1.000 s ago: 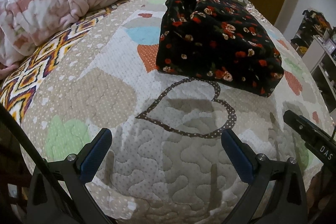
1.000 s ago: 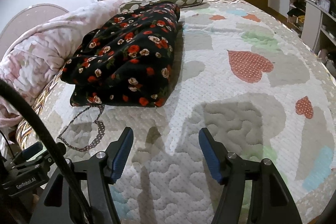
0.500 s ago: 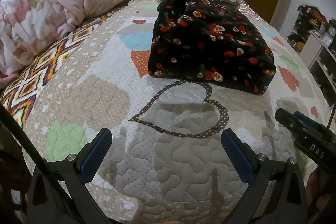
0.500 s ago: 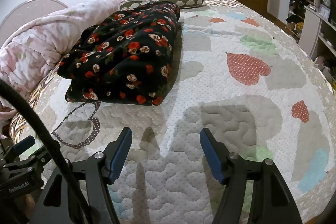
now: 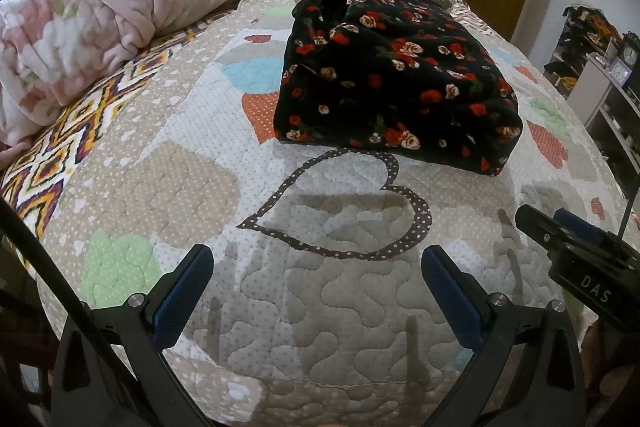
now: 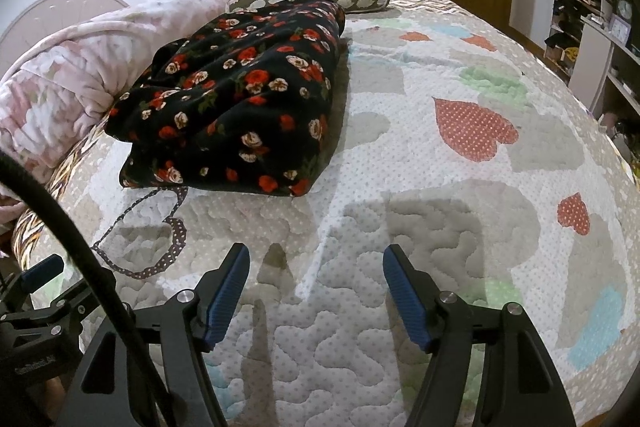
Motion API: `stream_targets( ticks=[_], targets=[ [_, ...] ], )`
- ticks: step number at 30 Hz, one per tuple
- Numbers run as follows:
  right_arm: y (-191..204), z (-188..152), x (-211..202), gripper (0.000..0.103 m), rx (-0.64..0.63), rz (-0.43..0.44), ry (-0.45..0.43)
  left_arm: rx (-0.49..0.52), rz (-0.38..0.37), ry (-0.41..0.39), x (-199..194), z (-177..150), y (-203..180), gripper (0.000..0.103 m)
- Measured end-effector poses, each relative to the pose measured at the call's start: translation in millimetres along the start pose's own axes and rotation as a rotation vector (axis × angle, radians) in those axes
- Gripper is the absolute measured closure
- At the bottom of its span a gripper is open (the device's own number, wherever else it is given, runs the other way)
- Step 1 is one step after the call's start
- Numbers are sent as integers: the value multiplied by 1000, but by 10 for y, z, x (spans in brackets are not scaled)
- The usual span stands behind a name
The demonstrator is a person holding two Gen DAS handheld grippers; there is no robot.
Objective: Fold large clothes
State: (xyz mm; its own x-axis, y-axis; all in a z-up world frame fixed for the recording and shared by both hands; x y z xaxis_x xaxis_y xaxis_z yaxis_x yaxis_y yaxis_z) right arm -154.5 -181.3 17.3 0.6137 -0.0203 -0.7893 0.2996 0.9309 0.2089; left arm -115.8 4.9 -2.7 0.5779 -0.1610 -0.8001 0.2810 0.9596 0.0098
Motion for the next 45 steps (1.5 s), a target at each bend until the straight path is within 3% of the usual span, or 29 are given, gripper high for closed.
stream_targets(
  ticks=[12,45],
  targets=[
    [29,-5,15,27,-36,-23,-9,17,21,-25,-19,8,-29,0],
    [36,-29,97,26,-58,-48,7,3,12,14,85,-32,17,0]
  ],
)
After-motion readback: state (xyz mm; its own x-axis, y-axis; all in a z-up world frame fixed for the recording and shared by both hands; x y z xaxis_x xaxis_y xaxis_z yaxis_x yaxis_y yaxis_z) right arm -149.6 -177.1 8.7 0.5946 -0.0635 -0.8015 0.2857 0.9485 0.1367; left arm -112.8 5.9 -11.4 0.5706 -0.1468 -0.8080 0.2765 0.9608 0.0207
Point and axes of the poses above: each gripper's, at about its wrist camera, not at the fingertips, and x roughly the way its jaws point, y to its left, z to its top, the point moved 5 cm from there along x, roughly the way its jaws point, and after that the axes turned 6 degrees about x, right-handed, at the moved point
